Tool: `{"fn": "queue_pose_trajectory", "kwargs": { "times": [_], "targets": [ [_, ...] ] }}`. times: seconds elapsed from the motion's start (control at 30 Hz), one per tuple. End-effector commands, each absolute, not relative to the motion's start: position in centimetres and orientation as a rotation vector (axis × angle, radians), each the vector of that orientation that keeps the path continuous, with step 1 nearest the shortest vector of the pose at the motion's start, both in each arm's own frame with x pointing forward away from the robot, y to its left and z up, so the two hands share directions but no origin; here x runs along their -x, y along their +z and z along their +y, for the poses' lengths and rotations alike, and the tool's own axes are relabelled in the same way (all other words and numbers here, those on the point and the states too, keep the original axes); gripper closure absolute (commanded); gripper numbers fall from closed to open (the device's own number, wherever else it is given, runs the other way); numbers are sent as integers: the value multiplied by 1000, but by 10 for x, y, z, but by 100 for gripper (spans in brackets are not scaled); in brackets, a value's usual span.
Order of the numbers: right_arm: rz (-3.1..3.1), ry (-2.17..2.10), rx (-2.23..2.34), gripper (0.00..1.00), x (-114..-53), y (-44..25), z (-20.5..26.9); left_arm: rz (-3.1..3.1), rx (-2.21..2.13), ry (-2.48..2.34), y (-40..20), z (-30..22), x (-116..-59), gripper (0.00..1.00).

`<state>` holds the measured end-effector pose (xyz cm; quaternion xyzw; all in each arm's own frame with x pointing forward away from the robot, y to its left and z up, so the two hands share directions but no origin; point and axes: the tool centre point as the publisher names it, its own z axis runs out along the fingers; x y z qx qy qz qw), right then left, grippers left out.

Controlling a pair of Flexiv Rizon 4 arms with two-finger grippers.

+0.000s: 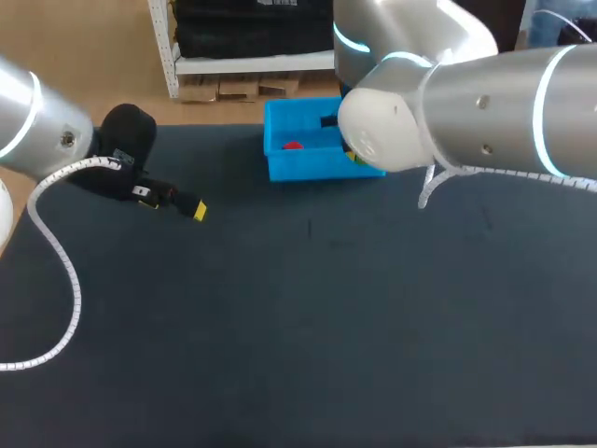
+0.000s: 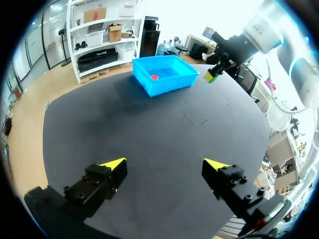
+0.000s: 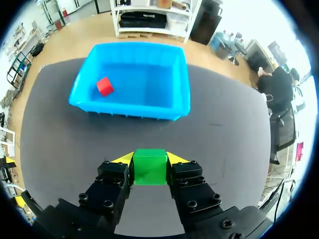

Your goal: Use the left arm to pick the red cube and place it into the blue plastic box first, then use the right arm to grasp the green cube and put it into the same blue plastic box after the first action is fully finished.

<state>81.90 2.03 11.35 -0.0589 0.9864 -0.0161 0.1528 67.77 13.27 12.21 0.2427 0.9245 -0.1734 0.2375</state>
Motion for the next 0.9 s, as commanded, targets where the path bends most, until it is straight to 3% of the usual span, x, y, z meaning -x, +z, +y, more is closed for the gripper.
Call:
{"fn": "queue_pose_trajectory", "kwargs": {
  "times": [0.03, 0.9],
  "targets": [
    [2665, -26, 173, 100, -800, 142, 17, 2529, -668, -481, 121, 133, -679, 0],
    [2454, 51, 174, 100, -808, 155, 18, 2529, -668, -481, 121, 133, -679, 0]
  ]
}}
